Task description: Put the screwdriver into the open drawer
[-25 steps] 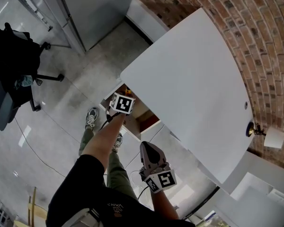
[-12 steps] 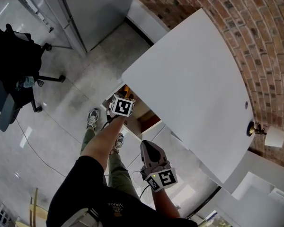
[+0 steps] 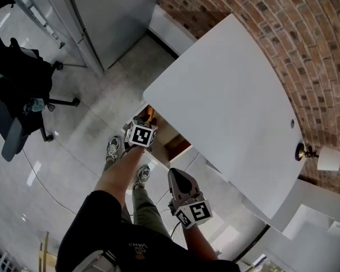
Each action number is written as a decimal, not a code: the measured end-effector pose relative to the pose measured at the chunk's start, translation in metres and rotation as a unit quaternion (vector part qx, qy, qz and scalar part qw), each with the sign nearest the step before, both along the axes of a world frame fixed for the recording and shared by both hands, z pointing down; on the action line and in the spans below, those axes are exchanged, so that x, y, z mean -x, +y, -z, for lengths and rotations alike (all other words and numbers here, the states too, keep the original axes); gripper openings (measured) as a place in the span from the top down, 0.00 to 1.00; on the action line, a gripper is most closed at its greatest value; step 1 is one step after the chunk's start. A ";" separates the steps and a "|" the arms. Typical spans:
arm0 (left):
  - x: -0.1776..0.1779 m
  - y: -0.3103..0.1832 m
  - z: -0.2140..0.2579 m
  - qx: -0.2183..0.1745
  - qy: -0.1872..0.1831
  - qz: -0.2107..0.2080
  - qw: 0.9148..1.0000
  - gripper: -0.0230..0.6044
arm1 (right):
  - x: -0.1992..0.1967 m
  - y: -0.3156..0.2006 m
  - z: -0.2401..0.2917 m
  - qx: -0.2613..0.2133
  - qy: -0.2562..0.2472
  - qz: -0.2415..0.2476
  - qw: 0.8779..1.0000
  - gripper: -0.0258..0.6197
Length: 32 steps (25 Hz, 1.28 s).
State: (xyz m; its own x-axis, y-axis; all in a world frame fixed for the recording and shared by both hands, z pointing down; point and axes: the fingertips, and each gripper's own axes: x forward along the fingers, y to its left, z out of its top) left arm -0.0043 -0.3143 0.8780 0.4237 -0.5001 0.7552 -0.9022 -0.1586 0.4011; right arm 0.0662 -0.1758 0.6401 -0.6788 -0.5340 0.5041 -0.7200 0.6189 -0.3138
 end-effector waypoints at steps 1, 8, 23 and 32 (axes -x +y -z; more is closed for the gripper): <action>0.002 0.001 0.006 -0.003 -0.003 0.000 1.000 0.79 | 0.000 0.000 0.002 -0.002 -0.001 0.001 1.000 0.97; 0.001 0.002 0.052 -0.054 0.003 -0.010 0.999 0.95 | -0.002 0.002 0.022 -0.023 -0.011 0.003 1.000 0.97; -0.002 0.050 0.177 -0.156 0.033 -0.021 0.987 0.95 | -0.014 0.016 0.067 -0.065 -0.026 0.026 0.997 0.97; -0.009 0.093 0.258 -0.219 0.031 -0.039 0.974 0.95 | -0.027 0.025 0.099 -0.097 -0.029 0.033 0.994 0.97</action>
State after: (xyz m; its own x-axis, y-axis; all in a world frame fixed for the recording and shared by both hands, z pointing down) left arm 0.0047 -0.2216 0.6198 0.5113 -0.7330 0.4486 -0.8568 -0.3941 0.3326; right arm 0.0935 -0.1507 0.5409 -0.7406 -0.5702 0.3554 -0.6597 0.7175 -0.2236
